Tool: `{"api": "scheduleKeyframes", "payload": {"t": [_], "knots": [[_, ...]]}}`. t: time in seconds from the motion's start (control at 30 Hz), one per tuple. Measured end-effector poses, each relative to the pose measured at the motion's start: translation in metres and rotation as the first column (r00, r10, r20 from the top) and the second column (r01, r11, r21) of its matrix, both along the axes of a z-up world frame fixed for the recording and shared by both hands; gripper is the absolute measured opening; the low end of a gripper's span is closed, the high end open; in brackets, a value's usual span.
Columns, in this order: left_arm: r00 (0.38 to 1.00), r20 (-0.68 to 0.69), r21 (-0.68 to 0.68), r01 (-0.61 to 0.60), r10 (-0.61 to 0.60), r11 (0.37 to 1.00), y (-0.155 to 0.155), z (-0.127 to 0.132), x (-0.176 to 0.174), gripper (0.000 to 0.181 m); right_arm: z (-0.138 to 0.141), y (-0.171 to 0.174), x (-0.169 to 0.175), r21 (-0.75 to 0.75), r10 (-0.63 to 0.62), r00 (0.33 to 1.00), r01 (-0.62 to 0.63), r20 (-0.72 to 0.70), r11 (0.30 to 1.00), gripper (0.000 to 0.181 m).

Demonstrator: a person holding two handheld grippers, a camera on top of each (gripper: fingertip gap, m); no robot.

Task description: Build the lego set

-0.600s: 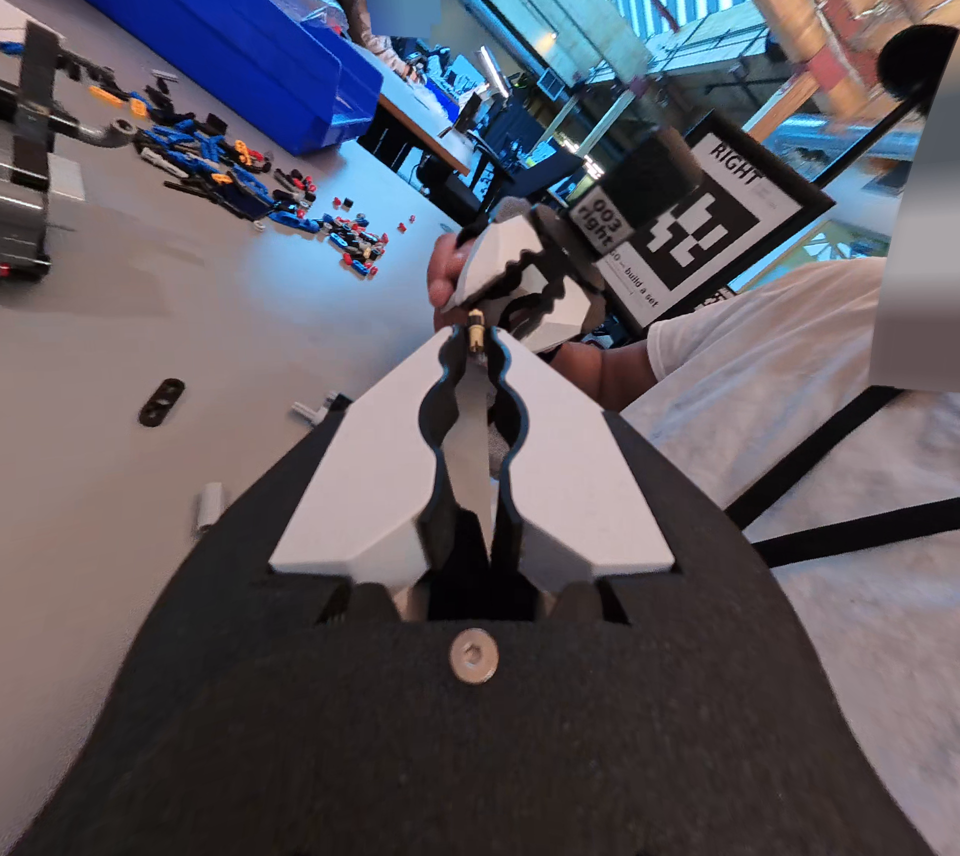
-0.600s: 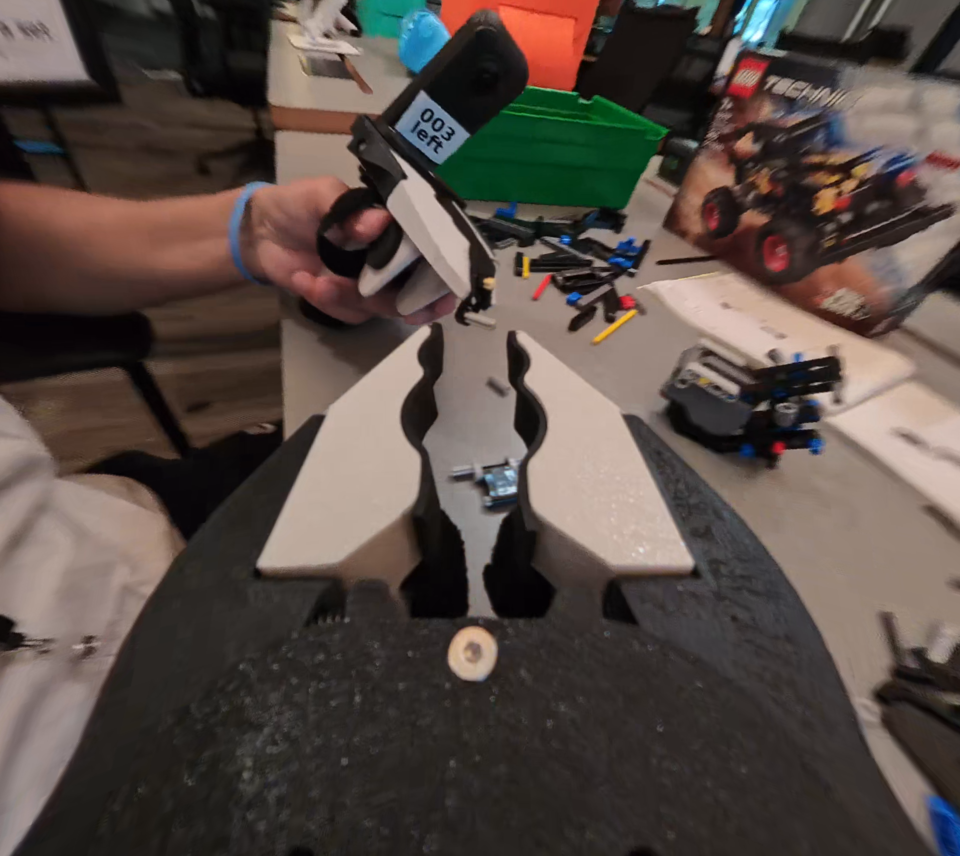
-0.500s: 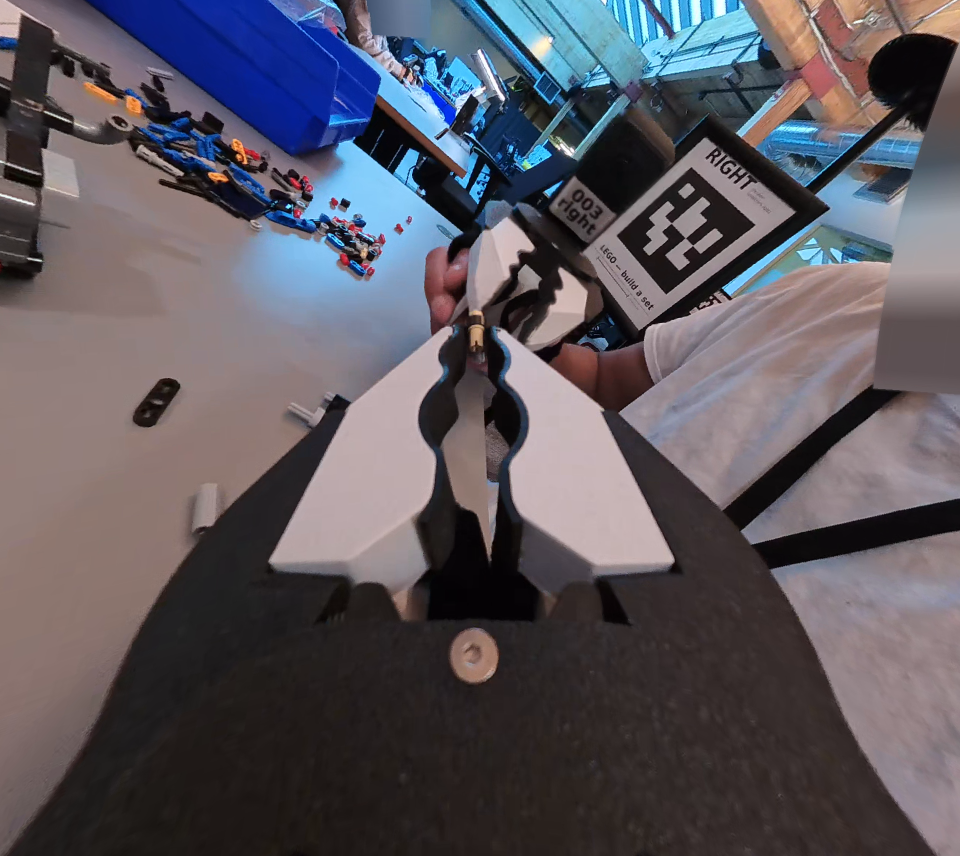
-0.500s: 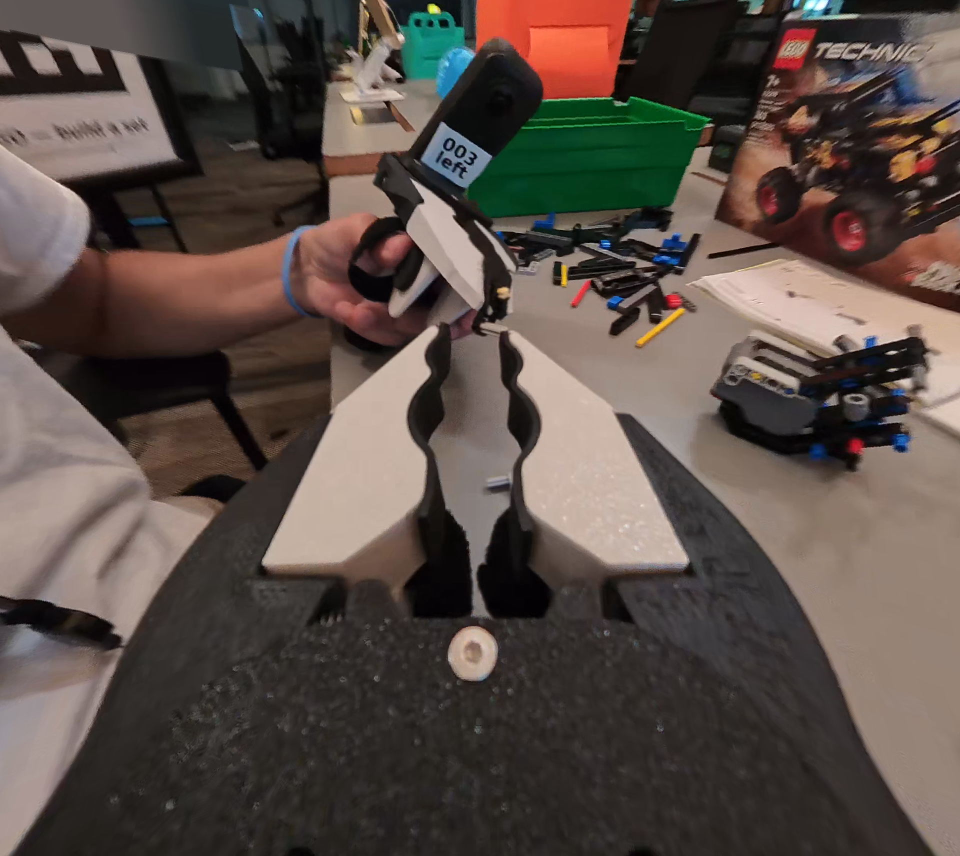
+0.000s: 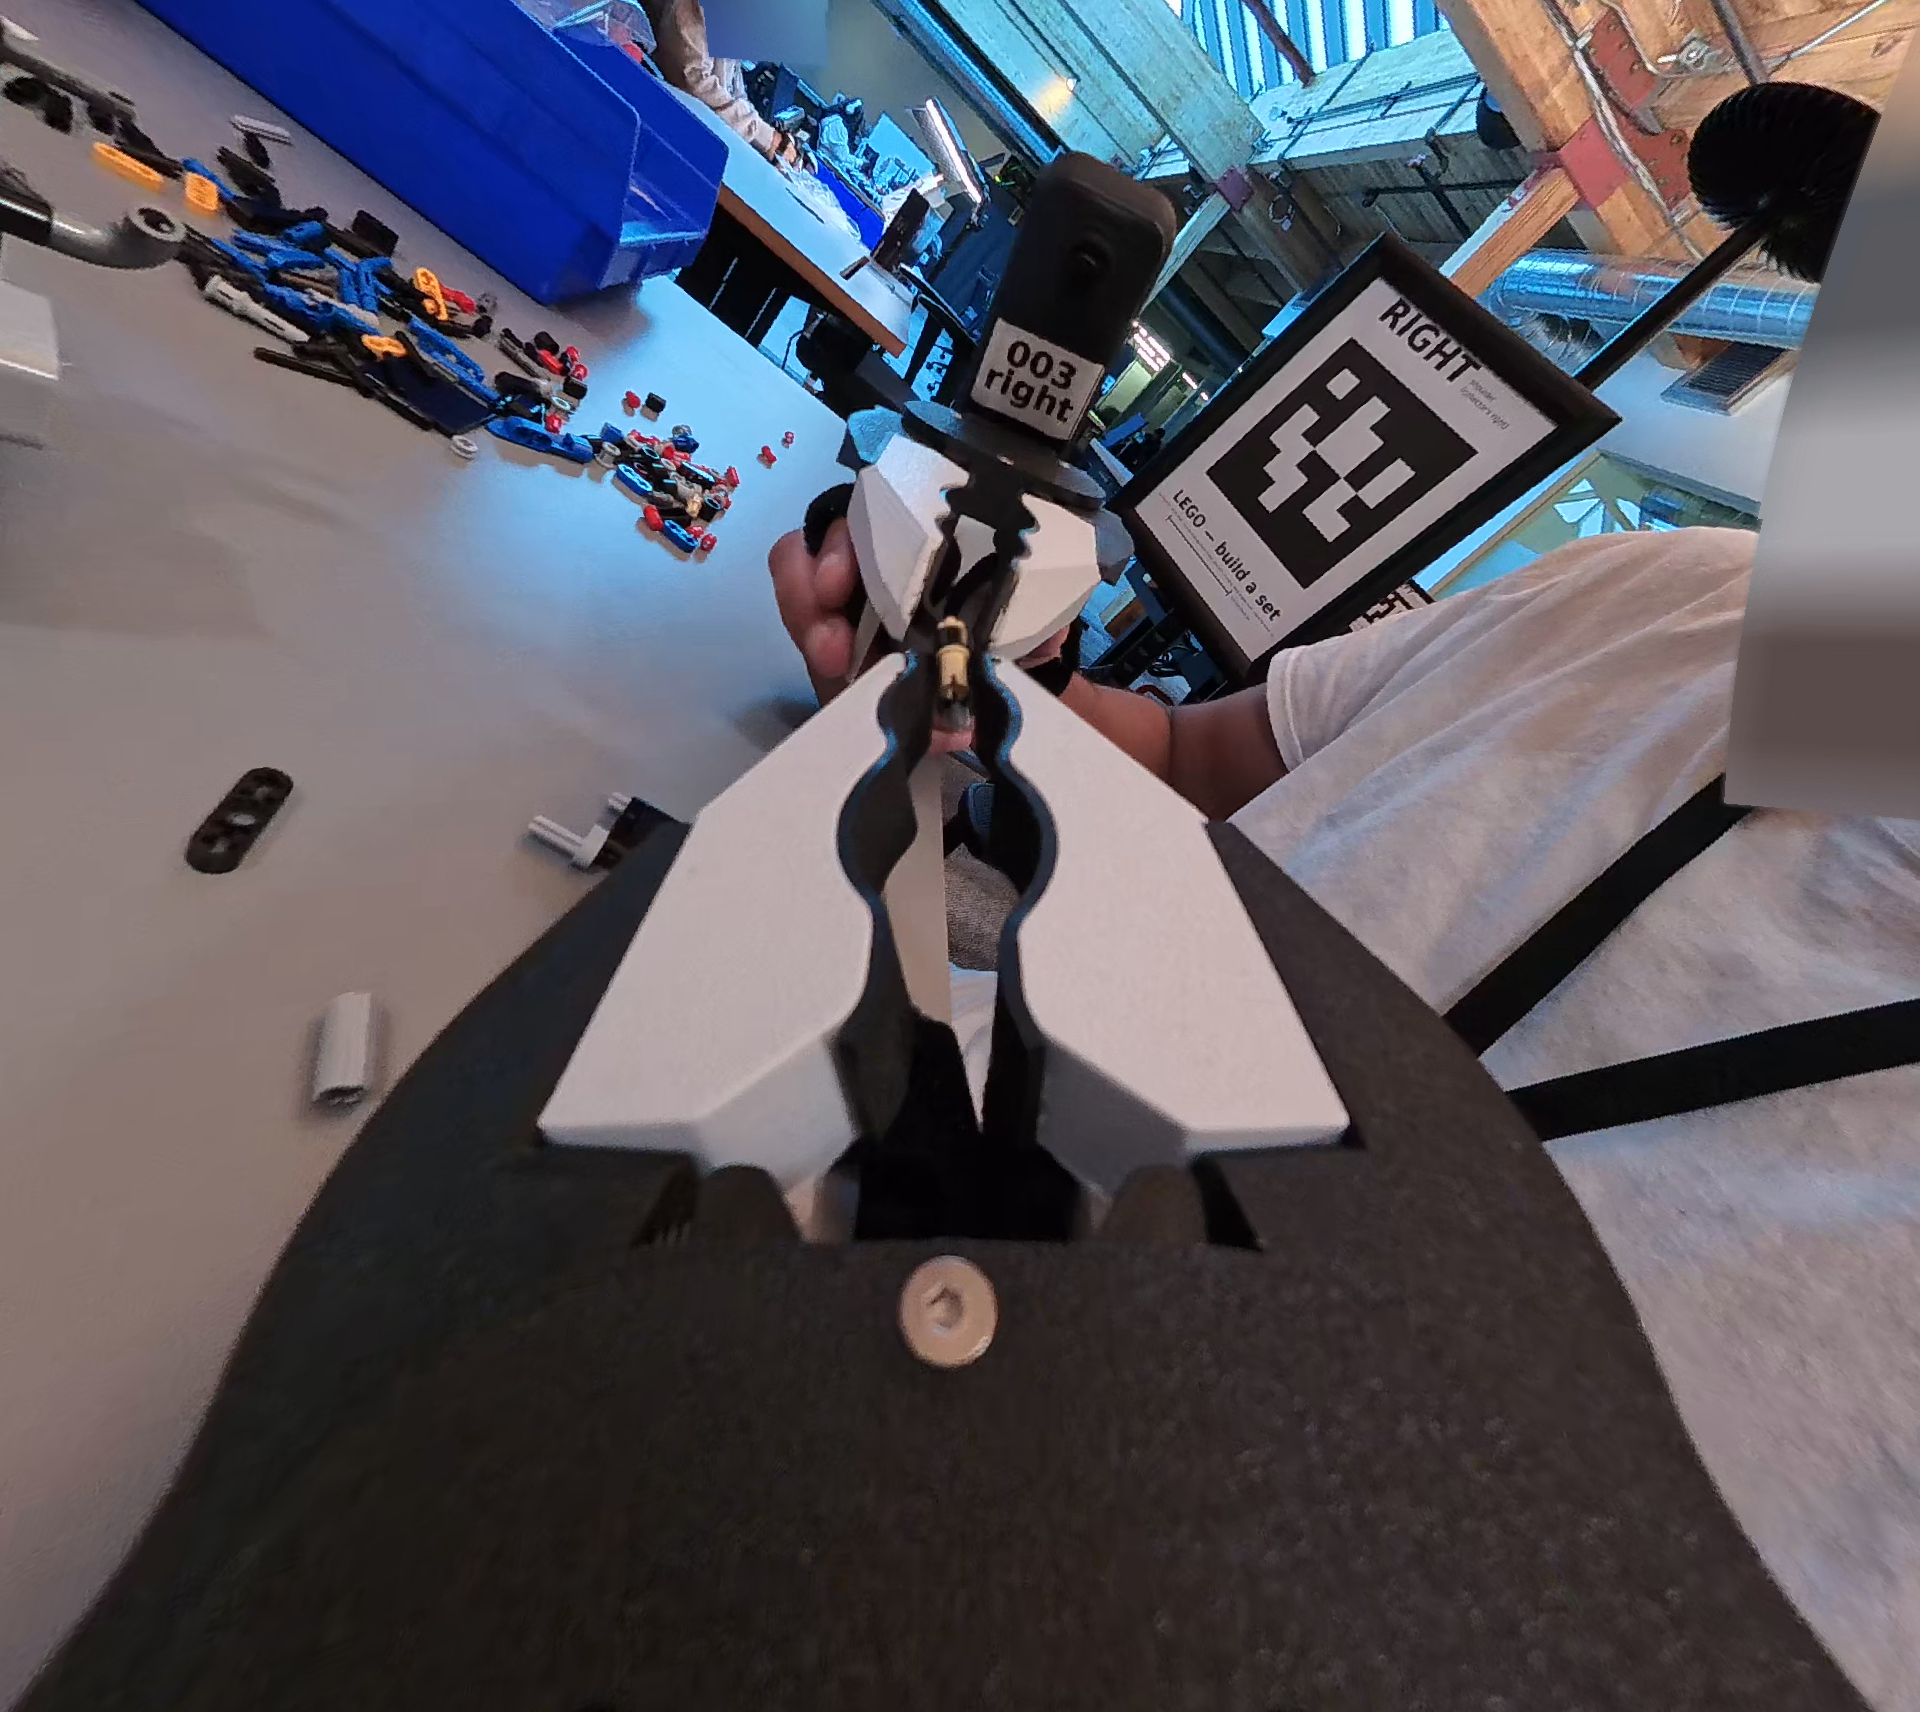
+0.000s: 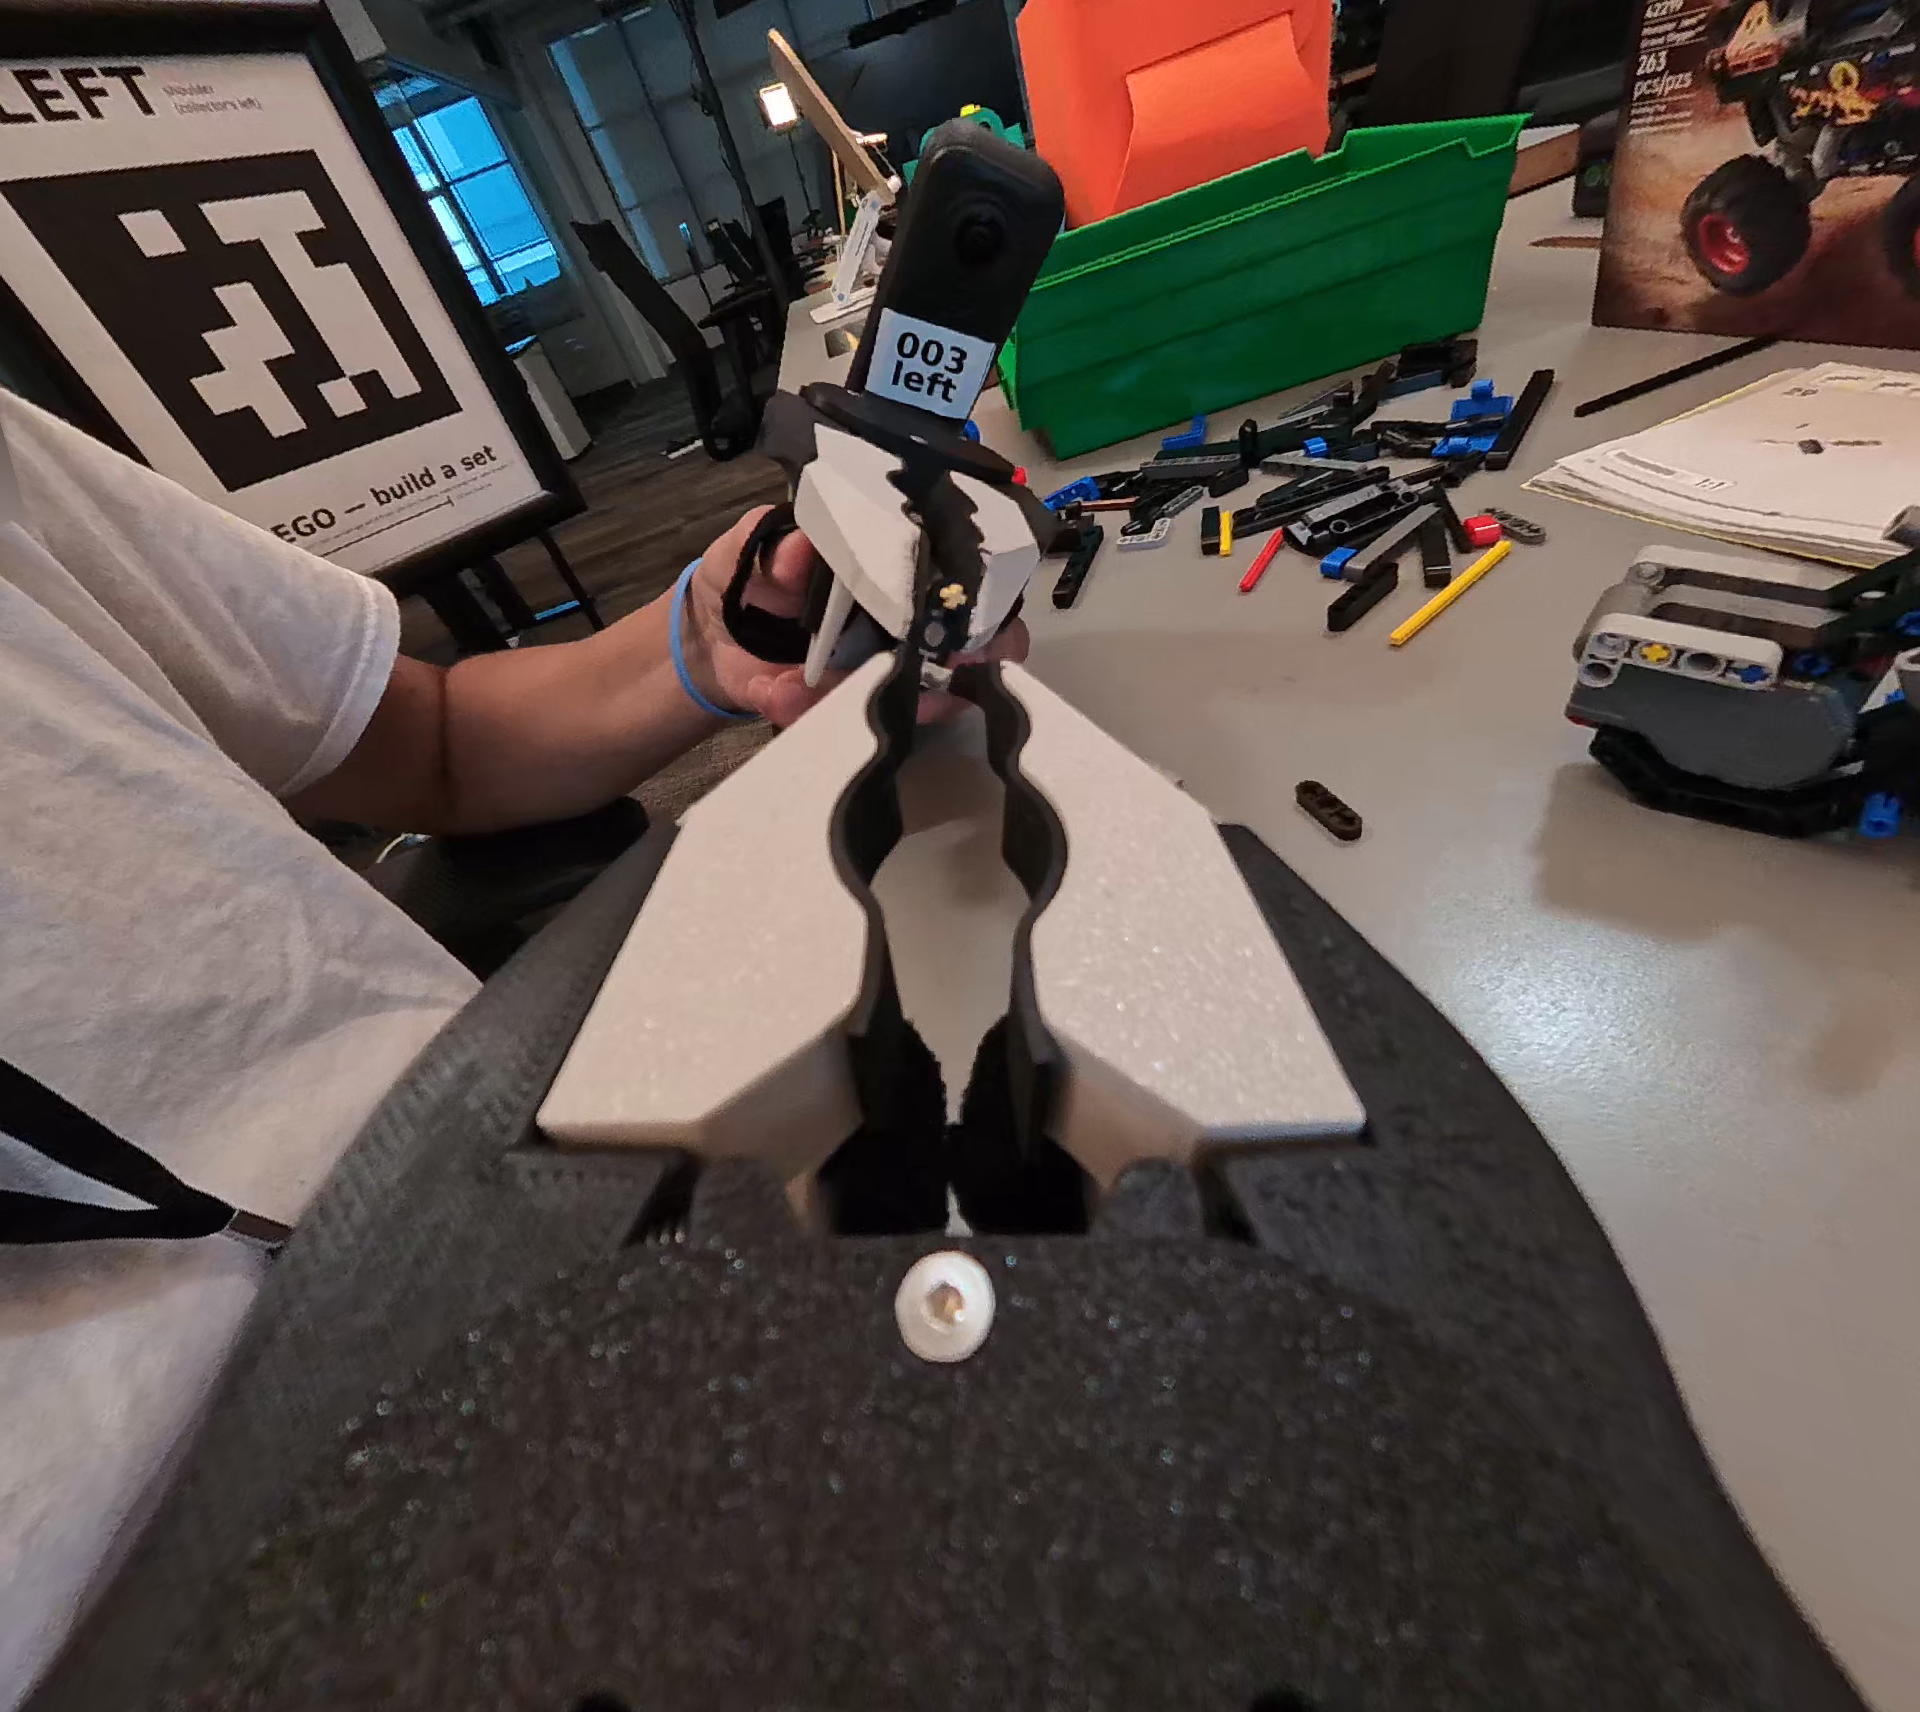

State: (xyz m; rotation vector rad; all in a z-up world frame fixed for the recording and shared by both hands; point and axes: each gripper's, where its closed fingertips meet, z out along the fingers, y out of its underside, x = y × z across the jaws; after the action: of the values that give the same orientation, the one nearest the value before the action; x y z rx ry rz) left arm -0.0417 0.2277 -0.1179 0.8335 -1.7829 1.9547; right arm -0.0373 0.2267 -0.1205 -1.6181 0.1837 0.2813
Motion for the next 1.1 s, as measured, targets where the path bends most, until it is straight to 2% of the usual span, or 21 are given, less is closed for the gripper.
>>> {"api": "scheduleKeyframes", "payload": {"t": [0.23, 0.47, 0.53, 0.63, 0.87, 0.97, 1.1], "knots": [[1.000, 0.015, 0.011, -0.006, 0.006, 1.000, 0.001, 0.001, 0.000, 0.005, 0.000, 0.000, 0.000, 0.009, 0.019, 0.999, -0.019, -0.030, 1.000, 0.008], [0.999, 0.030, 0.015, 0.014, -0.014, 1.000, 0.000, 0.002, -0.005, 0.005, -0.003, 0.002, -0.004, -0.001, 0.051, 0.997, -0.052, -0.049, 0.999, 0.016], [0.999, 0.043, 0.038, 0.003, -0.005, 0.999, -0.001, 0.000, -0.004, 0.005, -0.002, 0.001, -0.007, 0.004, 0.072, 0.997, -0.072, -0.038, 0.997, 0.004], [0.999, 0.052, 0.053, -0.006, 0.004, 0.999, -0.001, -0.001, -0.004, 0.005, -0.003, 0.002, -0.007, 0.000, 0.068, 0.997, -0.068, -0.036, 0.998, 0.004], [0.993, 0.111, 0.089, -0.044, 0.034, 0.995, -0.003, 0.000, -0.004, 0.013, 0.006, 0.001, -0.004, 0.084, 0.112, 0.974, -0.097, -0.197, 0.992, 0.003], [0.992, 0.124, 0.106, -0.048, 0.035, 0.993, -0.004, -0.001, -0.004, 0.013, 0.010, -0.001, -0.002, 0.113, 0.122, 0.968, -0.099, -0.220, 0.989, 0.003], [0.994, 0.095, 0.059, -0.056, 0.050, 0.997, -0.005, 0.003, -0.001, 0.012, 0.007, 0.001, -0.002, 0.095, 0.109, 0.973, -0.091, -0.203, 0.991, 0.003]]}}
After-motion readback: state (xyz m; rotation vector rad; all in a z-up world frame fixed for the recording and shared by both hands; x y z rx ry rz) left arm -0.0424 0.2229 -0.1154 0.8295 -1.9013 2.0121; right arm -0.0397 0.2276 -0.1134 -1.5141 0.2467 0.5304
